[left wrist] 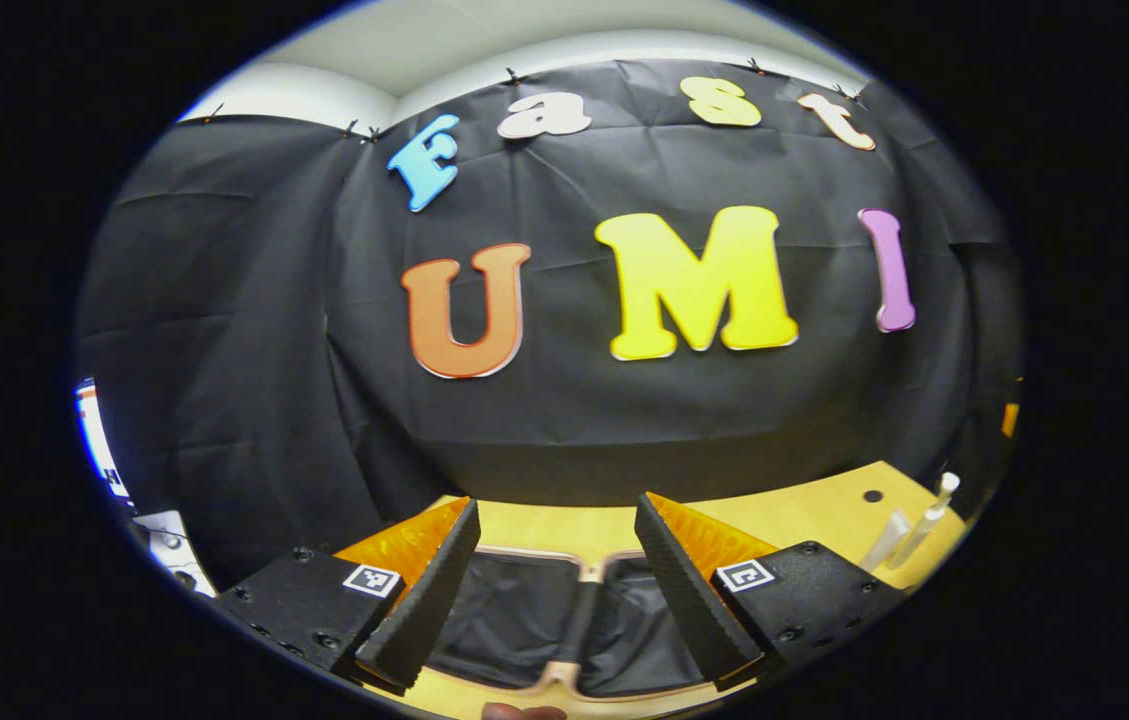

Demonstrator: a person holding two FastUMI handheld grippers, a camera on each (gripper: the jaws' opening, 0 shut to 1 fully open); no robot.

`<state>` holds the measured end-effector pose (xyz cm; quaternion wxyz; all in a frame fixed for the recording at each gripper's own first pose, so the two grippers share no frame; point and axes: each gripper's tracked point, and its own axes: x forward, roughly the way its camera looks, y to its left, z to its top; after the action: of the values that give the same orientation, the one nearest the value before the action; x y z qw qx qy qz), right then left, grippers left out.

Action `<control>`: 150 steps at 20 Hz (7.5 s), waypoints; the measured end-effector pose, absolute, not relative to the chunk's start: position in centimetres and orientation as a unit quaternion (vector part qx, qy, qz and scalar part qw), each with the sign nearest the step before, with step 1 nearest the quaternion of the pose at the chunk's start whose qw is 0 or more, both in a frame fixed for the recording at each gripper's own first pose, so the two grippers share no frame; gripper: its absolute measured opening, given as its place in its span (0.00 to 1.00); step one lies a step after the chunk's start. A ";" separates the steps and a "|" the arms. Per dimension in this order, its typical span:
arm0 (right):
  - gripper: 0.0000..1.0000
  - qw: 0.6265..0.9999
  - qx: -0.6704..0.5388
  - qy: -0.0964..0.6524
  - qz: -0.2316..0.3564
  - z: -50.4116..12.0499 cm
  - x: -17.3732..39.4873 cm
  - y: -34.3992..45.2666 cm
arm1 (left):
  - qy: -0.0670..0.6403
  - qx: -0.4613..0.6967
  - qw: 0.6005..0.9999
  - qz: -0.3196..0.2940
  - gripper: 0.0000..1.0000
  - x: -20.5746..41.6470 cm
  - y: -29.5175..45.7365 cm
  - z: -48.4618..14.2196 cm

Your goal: First open the suitcase, pack the skin care products into it, and then close the suitcase.

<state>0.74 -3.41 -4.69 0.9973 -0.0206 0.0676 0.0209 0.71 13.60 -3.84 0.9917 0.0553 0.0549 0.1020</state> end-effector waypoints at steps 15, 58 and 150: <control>0.81 0.990 -0.022 0.139 -0.001 -11.1 -0.1 -11.2 | 0.144 0.050 0.985 -0.082 0.99 1.2 -9.3 -13.7; 0.81 0.975 0.003 0.222 0.005 -19.0 -0.5 -11.9 | 0.267 0.033 0.949 -0.166 0.47 4.0 -14.8 -23.5; 0.49 0.713 0.125 0.670 0.164 -29.3 7.0 31.8 | 0.375 -0.343 0.860 0.051 0.88 -21.3 20.7 -19.2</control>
<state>6.97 31.79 -29.27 0.7134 0.1253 0.6696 0.1641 -21.34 20.73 -19.19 0.8596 -0.3430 0.3752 0.0511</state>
